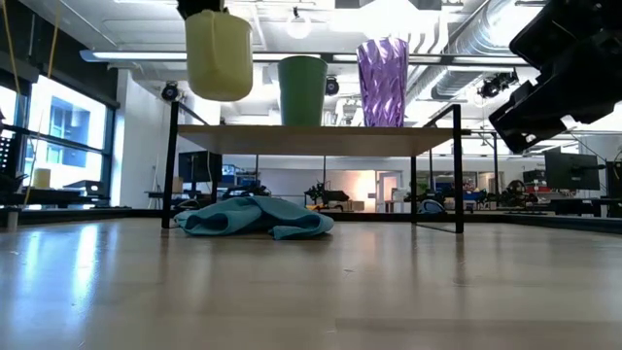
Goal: Stack small to large cups/mugs on shelf
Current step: Put the yellow cup on the shelf
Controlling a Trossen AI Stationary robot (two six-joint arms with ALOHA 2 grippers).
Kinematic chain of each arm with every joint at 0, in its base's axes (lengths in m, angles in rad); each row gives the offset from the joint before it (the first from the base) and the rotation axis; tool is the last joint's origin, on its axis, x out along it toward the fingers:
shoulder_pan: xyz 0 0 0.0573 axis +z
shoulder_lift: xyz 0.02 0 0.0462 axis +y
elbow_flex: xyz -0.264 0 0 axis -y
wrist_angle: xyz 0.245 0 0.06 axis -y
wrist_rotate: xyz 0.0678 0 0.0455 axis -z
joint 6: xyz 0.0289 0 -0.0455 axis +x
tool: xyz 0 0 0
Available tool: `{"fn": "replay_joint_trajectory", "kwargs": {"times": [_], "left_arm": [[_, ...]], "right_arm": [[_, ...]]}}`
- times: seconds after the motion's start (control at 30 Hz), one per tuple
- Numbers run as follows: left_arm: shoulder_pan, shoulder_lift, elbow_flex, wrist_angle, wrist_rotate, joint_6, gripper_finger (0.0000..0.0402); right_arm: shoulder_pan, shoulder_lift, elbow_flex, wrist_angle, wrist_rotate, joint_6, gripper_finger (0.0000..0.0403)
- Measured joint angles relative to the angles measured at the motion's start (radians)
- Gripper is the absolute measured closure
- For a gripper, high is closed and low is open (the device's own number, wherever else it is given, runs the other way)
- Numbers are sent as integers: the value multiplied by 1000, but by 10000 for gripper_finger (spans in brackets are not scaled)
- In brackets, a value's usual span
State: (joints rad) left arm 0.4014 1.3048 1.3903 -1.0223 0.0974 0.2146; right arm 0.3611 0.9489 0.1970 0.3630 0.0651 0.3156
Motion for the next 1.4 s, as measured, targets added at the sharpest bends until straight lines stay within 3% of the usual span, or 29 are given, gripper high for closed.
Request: {"fn": "replay_joint_trajectory", "kwargs": {"times": [0.43, 0.97, 1.4], "left_arm": [[199, 0, 0, 15, 134, 161, 401], [324, 5, 9, 69, 154, 294, 401], [333, 233, 275, -106, 171, 332, 401]], "right_arm": [[0, 0, 0, 8, 39, 20, 320], [0, 0, 0, 8, 48, 17, 320], [0, 0, 0, 4, 57, 24, 320]]}}
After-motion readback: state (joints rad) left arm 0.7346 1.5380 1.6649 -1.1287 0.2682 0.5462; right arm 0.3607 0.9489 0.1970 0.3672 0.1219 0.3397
